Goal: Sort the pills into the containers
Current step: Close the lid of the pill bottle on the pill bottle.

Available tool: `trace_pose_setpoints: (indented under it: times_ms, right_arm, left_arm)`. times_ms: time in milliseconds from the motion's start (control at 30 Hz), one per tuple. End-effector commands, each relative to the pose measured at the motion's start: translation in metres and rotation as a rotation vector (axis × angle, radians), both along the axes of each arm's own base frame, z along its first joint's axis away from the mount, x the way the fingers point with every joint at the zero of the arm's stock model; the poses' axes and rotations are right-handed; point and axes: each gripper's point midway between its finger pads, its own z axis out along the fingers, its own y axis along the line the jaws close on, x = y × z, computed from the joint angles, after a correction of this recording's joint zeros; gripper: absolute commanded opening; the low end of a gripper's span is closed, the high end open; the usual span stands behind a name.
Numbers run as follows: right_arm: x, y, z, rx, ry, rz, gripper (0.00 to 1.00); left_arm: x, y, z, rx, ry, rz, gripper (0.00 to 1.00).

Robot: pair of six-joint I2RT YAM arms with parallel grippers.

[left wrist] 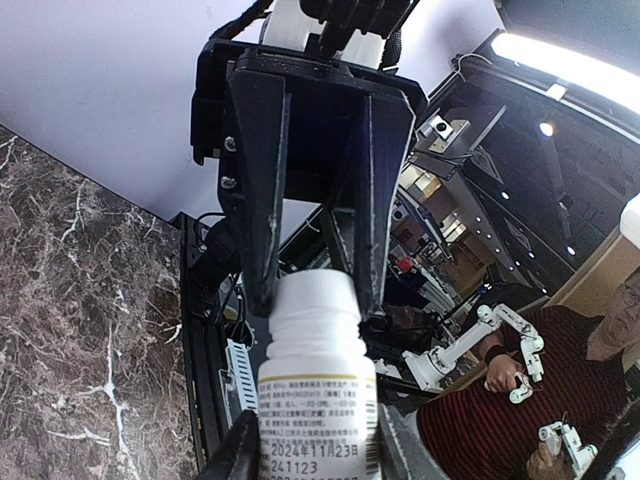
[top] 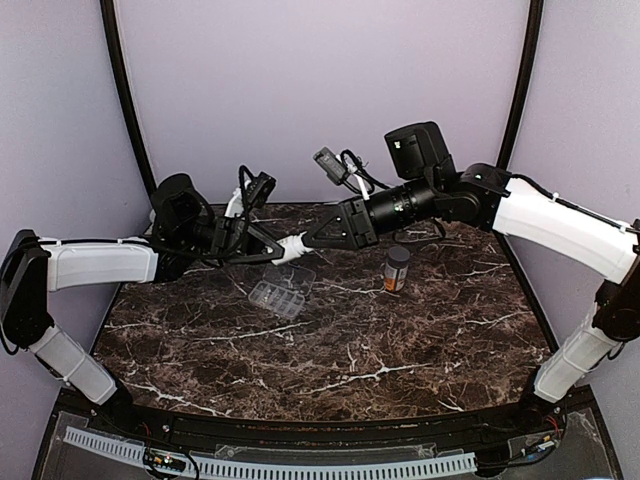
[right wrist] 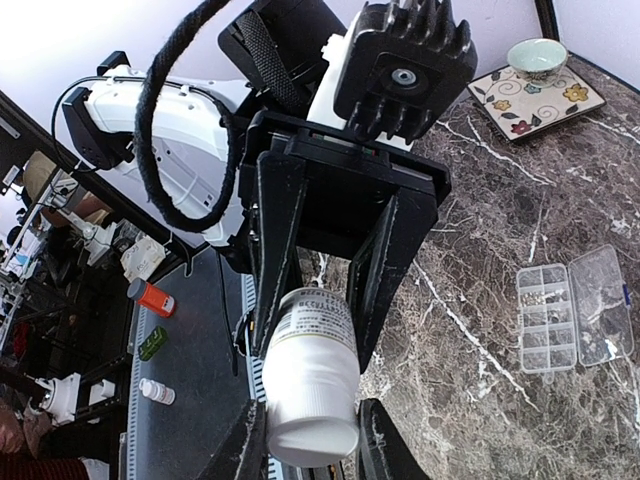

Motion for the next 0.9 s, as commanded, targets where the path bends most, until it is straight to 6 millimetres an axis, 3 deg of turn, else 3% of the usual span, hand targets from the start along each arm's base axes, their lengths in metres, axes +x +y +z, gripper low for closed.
trace_pose_setpoints:
  times_ms: [0, 233, 267, 467, 867]
  right_arm:
    - [-0.015, 0.009, 0.006, 0.039, -0.002, 0.076, 0.05]
    - [-0.015, 0.010, 0.001, 0.033, 0.000, 0.085, 0.05]
    - [-0.015, 0.010, 0.002, 0.034, 0.000, 0.084, 0.05]
    - [-0.015, 0.011, -0.002, 0.019, -0.007, 0.090, 0.05]
    - [-0.016, 0.011, -0.010, -0.017, -0.033, 0.077, 0.05]
  left_arm:
    - [0.009, -0.009, 0.020, -0.037, -0.039, 0.055, 0.00]
    - [0.009, -0.010, 0.023, -0.035, -0.032, 0.034, 0.00]
    - [0.000, -0.015, 0.024, -0.035, -0.034, 0.007, 0.00]
    - [-0.004, -0.019, 0.024, -0.017, -0.028, -0.022, 0.00]
    - [0.000, -0.020, 0.028, -0.021, -0.045, -0.003, 0.00]
